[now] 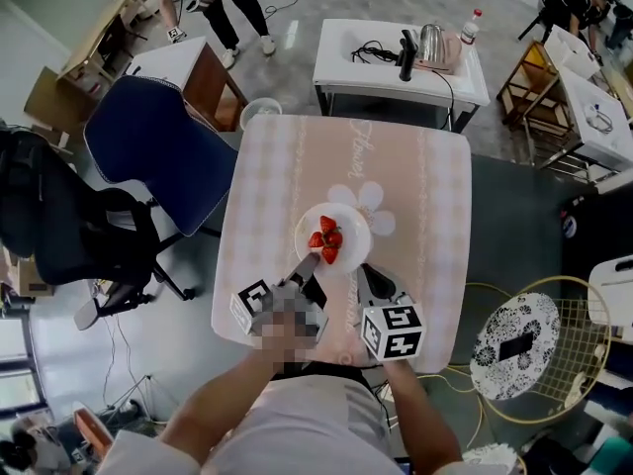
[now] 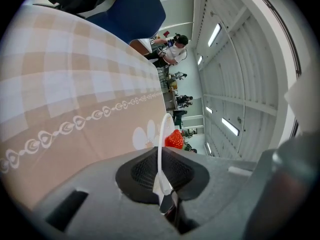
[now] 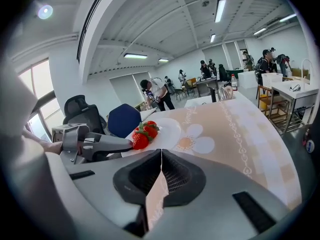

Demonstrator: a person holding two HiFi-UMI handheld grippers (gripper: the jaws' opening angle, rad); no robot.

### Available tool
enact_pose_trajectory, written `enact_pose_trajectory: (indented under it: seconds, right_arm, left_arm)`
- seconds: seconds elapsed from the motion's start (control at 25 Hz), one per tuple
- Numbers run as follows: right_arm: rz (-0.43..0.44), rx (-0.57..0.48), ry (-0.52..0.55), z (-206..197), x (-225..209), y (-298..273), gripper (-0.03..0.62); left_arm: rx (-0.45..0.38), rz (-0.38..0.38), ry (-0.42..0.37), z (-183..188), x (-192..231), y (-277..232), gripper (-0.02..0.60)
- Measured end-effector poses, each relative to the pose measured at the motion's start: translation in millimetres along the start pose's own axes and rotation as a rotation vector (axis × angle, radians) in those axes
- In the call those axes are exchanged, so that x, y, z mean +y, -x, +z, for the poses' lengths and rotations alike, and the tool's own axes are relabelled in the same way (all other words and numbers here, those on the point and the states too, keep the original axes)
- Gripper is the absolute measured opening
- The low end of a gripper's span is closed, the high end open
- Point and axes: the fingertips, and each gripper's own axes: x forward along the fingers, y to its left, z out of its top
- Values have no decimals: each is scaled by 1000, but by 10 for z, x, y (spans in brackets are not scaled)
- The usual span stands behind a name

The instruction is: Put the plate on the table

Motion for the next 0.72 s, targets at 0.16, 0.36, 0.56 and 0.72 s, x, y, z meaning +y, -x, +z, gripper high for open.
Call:
enact_pose_trajectory:
  seconds: [0.16, 0.36, 0.56, 0.72]
  right_arm:
    - [16, 10, 3, 4, -89, -114, 5]
    - [33, 27, 22, -23, -148, -195, 5]
    - [49, 49, 32, -75, -199, -259, 5]
    - [71, 62, 37, -111, -187, -297, 5]
  left_arm:
    - [-5, 34, -7, -18, 74, -108, 18]
    - [-15, 76, -18, -36, 230, -224, 18]
    - [-37, 93, -8, -53, 299, -315, 18]
    - [-53, 121, -4, -40, 368, -333, 18]
